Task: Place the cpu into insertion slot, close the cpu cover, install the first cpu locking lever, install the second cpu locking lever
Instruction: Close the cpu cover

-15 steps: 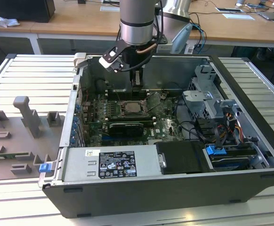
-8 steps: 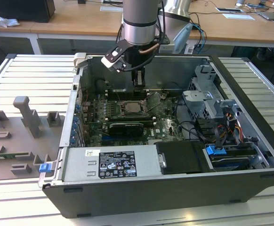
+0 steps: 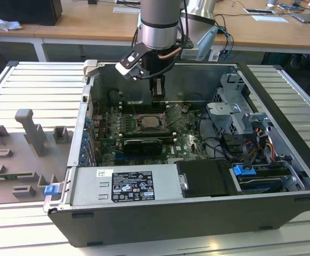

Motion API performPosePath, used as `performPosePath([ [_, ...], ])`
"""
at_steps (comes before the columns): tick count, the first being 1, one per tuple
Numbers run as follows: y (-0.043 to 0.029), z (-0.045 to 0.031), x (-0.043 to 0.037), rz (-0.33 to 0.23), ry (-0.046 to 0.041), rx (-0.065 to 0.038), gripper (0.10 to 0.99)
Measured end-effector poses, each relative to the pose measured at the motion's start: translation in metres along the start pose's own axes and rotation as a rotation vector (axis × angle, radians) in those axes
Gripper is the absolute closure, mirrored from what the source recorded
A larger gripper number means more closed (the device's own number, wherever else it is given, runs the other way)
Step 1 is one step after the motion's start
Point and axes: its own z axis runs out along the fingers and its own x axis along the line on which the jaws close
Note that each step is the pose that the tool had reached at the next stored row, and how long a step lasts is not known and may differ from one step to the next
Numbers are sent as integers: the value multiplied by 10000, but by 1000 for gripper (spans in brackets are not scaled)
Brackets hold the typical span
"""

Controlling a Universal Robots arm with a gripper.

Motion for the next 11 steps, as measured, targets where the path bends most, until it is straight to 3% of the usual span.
performPosePath([
  [3, 148, 3, 1, -1, 0, 20, 980],
  [4, 235, 7, 2, 0, 0, 31, 980],
  [11, 313, 12, 3, 1, -1, 30, 980],
])
